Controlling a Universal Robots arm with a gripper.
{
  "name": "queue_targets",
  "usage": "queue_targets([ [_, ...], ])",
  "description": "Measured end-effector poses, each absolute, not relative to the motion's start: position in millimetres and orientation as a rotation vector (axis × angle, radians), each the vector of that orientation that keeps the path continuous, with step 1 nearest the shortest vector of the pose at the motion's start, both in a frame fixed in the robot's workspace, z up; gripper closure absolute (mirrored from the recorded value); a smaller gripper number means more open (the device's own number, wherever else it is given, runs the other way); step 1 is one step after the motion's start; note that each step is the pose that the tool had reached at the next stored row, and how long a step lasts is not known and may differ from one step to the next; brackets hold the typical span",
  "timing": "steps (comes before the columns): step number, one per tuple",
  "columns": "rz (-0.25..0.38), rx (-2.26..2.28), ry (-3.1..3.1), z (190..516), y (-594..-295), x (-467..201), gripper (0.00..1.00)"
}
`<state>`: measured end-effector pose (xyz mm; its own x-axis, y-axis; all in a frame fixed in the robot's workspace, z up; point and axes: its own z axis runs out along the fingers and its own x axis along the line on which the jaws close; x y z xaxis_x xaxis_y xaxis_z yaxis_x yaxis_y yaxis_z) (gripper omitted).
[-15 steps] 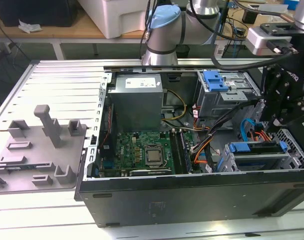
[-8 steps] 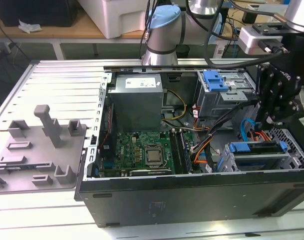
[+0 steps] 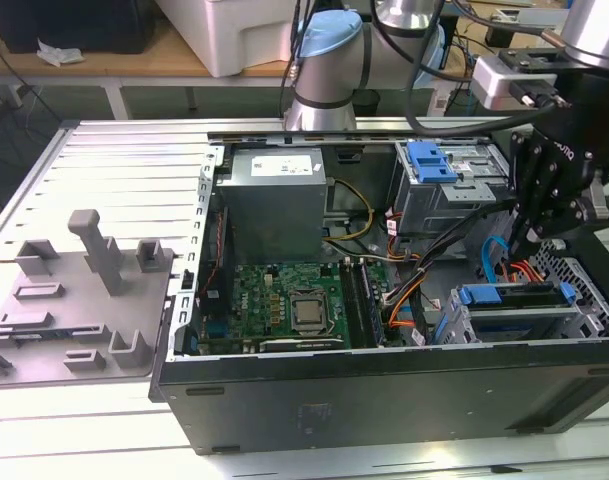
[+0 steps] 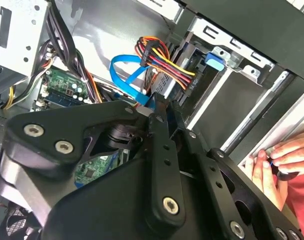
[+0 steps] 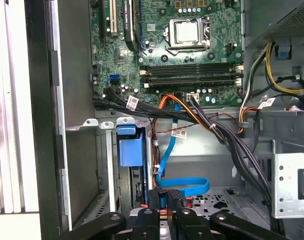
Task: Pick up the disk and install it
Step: 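Insert the second disk wire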
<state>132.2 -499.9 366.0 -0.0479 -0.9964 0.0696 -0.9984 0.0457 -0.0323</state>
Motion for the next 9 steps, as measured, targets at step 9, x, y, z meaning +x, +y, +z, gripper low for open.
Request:
queue_targets([
  [9, 0.120, 2.145, -2.246, 360.8, -499.9, 132.2, 0.79],
])
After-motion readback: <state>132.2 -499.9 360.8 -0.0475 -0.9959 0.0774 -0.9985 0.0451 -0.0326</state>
